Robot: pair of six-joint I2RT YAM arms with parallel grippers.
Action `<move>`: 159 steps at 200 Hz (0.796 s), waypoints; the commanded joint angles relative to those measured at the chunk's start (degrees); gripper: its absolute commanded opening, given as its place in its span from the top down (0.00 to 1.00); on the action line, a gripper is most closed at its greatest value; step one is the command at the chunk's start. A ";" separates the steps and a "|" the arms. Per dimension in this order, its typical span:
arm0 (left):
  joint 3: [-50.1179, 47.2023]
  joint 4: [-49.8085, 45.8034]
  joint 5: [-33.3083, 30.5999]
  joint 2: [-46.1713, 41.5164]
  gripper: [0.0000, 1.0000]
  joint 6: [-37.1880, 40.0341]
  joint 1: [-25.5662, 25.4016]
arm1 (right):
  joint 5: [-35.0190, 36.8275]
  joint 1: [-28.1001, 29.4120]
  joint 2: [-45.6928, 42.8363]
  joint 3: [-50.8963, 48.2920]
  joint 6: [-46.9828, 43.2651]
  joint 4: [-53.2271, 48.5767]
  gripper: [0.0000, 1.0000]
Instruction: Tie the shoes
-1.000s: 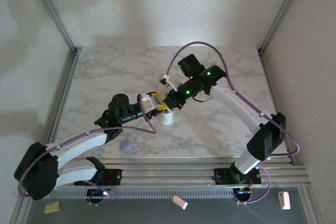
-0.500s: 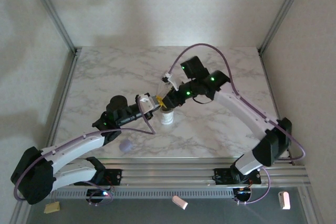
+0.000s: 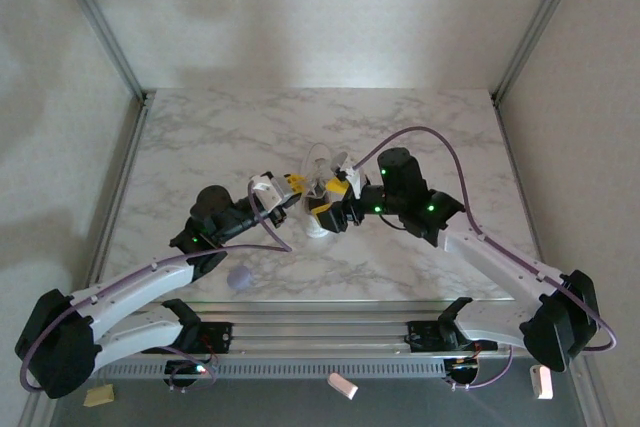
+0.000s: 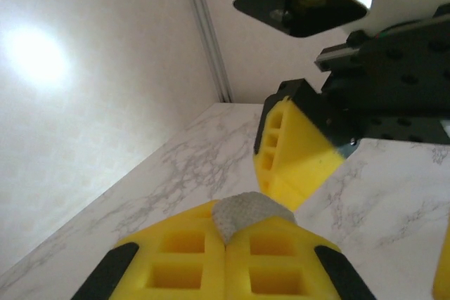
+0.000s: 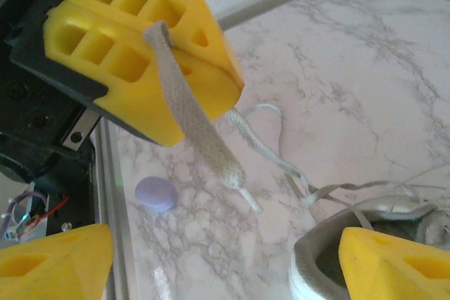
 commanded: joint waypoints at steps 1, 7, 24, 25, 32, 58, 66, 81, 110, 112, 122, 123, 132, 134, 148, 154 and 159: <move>-0.21 2.13 1.95 -1.46 1.00 -1.50 -0.45 | -0.18 -0.35 0.59 -1.48 -2.17 10.18 0.12; -0.09 2.05 1.99 -1.48 1.00 -1.54 -0.45 | -0.11 -0.37 0.80 -1.60 -2.42 10.82 0.13; -0.06 2.04 1.94 -1.55 1.00 -1.63 -0.45 | -1.30 -0.37 1.67 -1.19 -2.39 11.68 0.16; -0.06 2.00 1.94 -1.55 1.00 -1.63 -0.45 | -1.39 -0.37 1.73 -1.13 -2.38 11.72 0.16; -0.08 1.95 1.87 -1.53 1.00 -1.63 -0.45 | -2.08 -0.37 2.28 -0.76 -2.21 11.75 0.20; -0.21 1.70 1.51 -1.61 1.00 -1.72 -0.47 | -4.08 -0.37 4.22 0.20 -2.14 11.49 0.31; -0.19 1.69 1.42 -1.72 1.00 -1.71 -0.45 | -4.47 -0.37 4.68 0.37 -1.99 11.58 0.36; -0.30 1.60 1.01 -2.01 1.00 -1.72 -0.45 | -4.97 -0.37 5.35 0.33 -1.77 11.67 0.47; -0.88 1.59 -0.20 -2.64 1.00 -1.59 -0.45 | -4.06 -0.37 4.73 -0.19 -1.41 11.63 0.75; -0.94 1.60 -0.22 -2.63 1.00 -1.62 -0.38 | -3.98 -0.37 4.54 -0.26 -1.41 11.54 0.79; -1.16 1.51 -0.42 -2.71 1.00 -1.63 -0.36 | -3.40 -0.37 3.71 -0.36 -1.46 11.12 0.89; -1.13 1.51 -0.33 -2.70 1.00 -1.63 -0.41 | -3.32 -0.37 3.63 -0.37 -1.48 11.09 0.90; -1.21 1.37 -0.34 -2.77 1.00 -1.59 -0.36 | -2.76 -0.37 2.75 -0.21 -1.65 10.15 1.00; -1.30 1.34 -0.34 -2.77 1.00 -1.62 -0.40 | -2.69 -0.37 2.63 -0.16 -1.66 10.03 1.00; -1.49 1.41 -0.04 -2.83 1.00 -1.72 -0.36 | -2.37 -0.37 1.74 0.69 -2.34 7.47 1.00; -1.51 1.42 0.15 -2.80 1.00 -1.80 -0.39 | -2.27 -0.41 1.42 1.21 -2.61 6.16 1.00; -1.56 1.38 0.39 -2.78 1.00 -1.81 -0.36 | -2.01 -0.37 1.14 1.87 -2.93 4.67 1.00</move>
